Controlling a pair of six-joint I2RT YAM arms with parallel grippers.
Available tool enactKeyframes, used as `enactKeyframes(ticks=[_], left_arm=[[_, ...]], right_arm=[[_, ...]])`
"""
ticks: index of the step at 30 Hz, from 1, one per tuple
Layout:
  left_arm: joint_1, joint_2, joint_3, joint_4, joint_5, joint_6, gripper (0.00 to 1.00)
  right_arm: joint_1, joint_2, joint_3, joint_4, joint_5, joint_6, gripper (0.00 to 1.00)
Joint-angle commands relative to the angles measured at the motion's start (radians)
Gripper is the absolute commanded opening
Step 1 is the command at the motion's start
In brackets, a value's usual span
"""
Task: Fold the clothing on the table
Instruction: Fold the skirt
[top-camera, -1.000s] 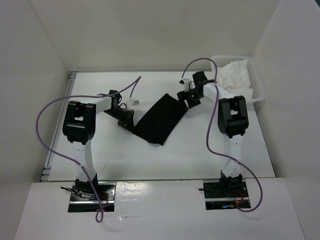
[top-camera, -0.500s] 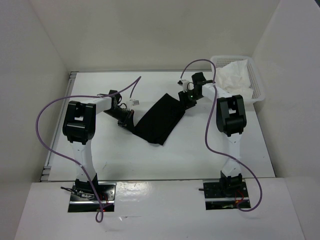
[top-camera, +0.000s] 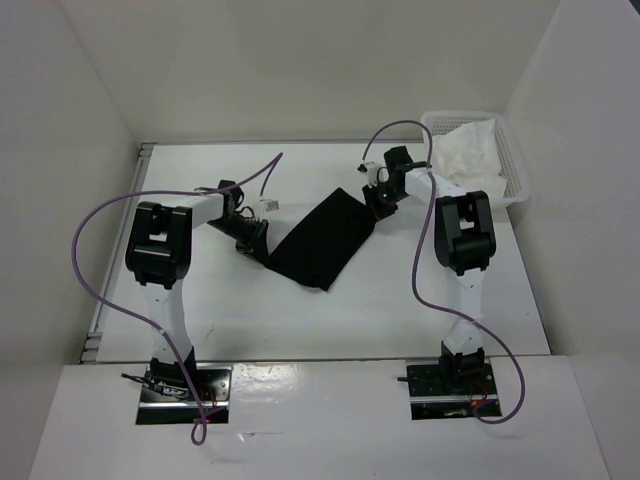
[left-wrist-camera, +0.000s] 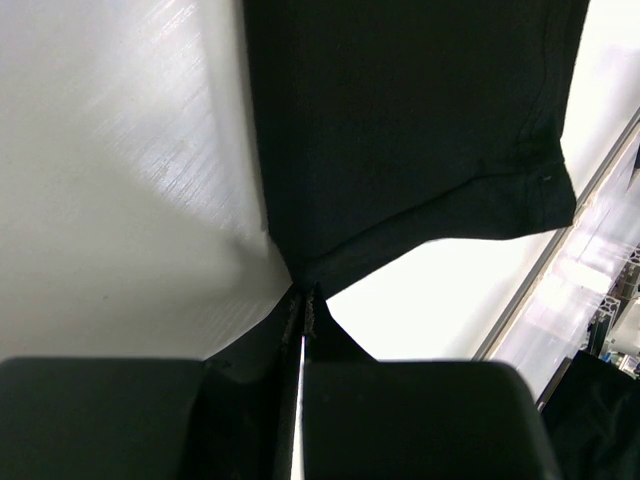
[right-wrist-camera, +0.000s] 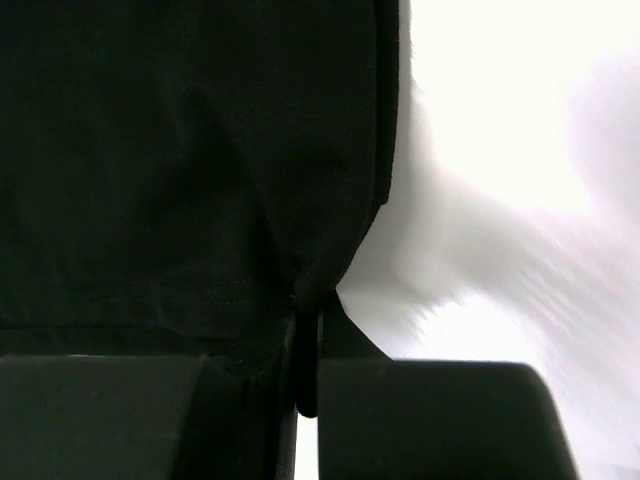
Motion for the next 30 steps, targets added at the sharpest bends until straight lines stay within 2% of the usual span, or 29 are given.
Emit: enactKeyframes(ticks=[1, 8, 15, 22, 30], left_arm=[[-0.008, 0.036, 0.016, -0.006, -0.107, 0.050, 0.00], [0.001, 0.054, 0.061, -0.024, -0.116, 0.050, 0.00], [0.001, 0.074, 0.093, -0.033, -0.107, 0.041, 0.00], [0.001, 0.084, 0.102, -0.044, -0.107, 0.041, 0.00], [0.001, 0.084, 0.102, -0.044, -0.107, 0.041, 0.00]], right_arm=[[-0.005, -0.088, -0.039, -0.027, 0.154, -0.031, 0.00], [0.026, -0.254, -0.085, -0.016, 0.229, -0.070, 0.00], [0.104, -0.325, -0.117, -0.037, 0.277, -0.108, 0.00], [0.280, -0.365, -0.136, -0.047, 0.406, -0.154, 0.00], [0.391, -0.403, -0.125, -0.056, 0.467, -0.183, 0.00]])
